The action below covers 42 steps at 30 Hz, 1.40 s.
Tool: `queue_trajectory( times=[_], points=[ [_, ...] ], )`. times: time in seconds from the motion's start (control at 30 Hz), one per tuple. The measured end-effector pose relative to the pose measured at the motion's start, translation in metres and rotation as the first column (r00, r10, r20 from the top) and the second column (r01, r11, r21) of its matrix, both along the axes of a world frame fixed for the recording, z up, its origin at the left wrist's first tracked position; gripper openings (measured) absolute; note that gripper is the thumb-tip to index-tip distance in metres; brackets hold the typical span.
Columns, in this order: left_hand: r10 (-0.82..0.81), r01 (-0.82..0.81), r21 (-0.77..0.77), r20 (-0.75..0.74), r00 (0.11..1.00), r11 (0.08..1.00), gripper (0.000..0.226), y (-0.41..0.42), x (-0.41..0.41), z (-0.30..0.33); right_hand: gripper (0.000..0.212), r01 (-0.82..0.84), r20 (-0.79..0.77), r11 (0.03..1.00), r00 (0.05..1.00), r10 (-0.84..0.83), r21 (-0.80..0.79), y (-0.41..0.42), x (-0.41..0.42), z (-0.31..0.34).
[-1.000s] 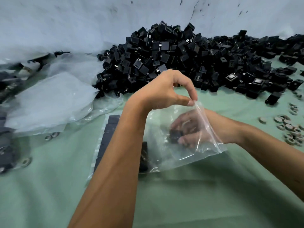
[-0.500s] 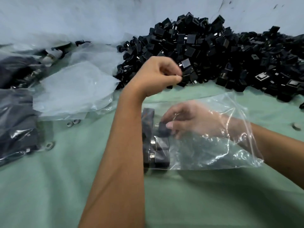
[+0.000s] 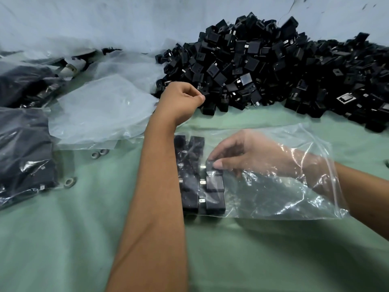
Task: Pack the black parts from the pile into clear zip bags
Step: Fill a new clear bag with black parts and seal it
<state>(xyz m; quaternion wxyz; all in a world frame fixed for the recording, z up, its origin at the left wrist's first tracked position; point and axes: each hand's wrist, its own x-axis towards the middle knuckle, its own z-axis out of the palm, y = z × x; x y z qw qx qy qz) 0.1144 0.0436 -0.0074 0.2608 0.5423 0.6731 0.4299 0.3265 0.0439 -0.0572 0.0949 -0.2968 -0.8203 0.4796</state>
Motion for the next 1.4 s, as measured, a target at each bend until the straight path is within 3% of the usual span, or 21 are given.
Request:
queue_trajectory(
  times=[0.2, 0.37, 0.5, 0.63, 0.7, 0.77, 0.87, 0.97, 1.07, 1.13, 1.3, 1.4],
  points=[
    [-0.088, 0.087, -0.052, -0.003, 0.996, 0.995, 0.009, 0.001, 0.008, -0.007, 0.039, 0.031, -0.114, 1.000, 0.993, -0.030, 0.001, 0.002, 0.020, -0.005],
    [-0.397, 0.385, -0.201, -0.024, 0.918, 0.901, 0.007, -0.001, 0.022, -0.011, 0.034, 0.003, -0.119, 0.992, 0.993, -0.018, -0.123, 0.008, 0.083, 0.004],
    [-0.498, 0.446, -0.336, -0.082, 0.863, 0.829, 0.007, -0.006, 0.022, -0.008, 0.016, 0.096, -0.072, 0.990, 0.992, -0.104, -0.102, 0.006, 0.124, 0.021],
    [-0.439, 0.387, -0.352, -0.079, 0.895, 0.852, 0.010, -0.006, 0.006, -0.006, 0.016, 0.271, 0.143, 0.961, 0.954, -0.262, -0.049, 0.013, 0.147, 0.038],
    [-0.415, 0.363, -0.365, -0.072, 0.907, 0.857, 0.014, -0.005, 0.001, -0.009, 0.015, 0.434, 0.162, 0.891, 0.878, -0.451, 0.130, 0.023, 0.145, 0.043],
    [-0.396, 0.342, -0.379, -0.075, 0.915, 0.860, 0.015, -0.006, 0.000, -0.012, 0.017, 0.594, 0.042, 0.750, 0.775, -0.631, 0.291, 0.034, 0.133, 0.048],
    [-0.398, 0.332, -0.396, -0.096, 0.912, 0.856, 0.014, -0.004, 0.001, -0.014, 0.016, 0.679, -0.154, 0.647, 0.722, -0.675, 0.348, 0.046, 0.099, 0.058],
    [-0.347, 0.287, -0.377, -0.100, 0.933, 0.881, 0.011, -0.003, 0.000, -0.017, 0.012, 0.607, -0.147, 0.662, 0.775, -0.614, 0.439, 0.052, 0.052, 0.065],
    [-0.225, 0.167, -0.314, -0.158, 0.962, 0.935, 0.007, -0.003, -0.002, -0.018, 0.008, 0.346, 0.073, 0.715, 0.872, -0.483, 0.607, 0.053, 0.001, 0.059],
    [-0.155, 0.098, -0.283, -0.185, 0.970, 0.954, 0.011, -0.003, -0.006, -0.018, 0.021, 0.191, 0.186, 0.686, 0.881, -0.435, 0.702, 0.056, -0.029, 0.050],
    [-0.141, 0.092, -0.269, -0.167, 0.976, 0.959, 0.017, -0.006, -0.010, -0.017, 0.056, 0.216, 0.284, 0.661, 0.776, -0.563, 0.719, 0.069, -0.077, 0.032],
    [-0.141, 0.088, -0.272, -0.181, 0.973, 0.958, 0.015, -0.003, -0.010, -0.018, 0.045, 0.183, 0.292, 0.660, 0.788, -0.542, 0.729, 0.069, -0.085, 0.026]
  ],
)
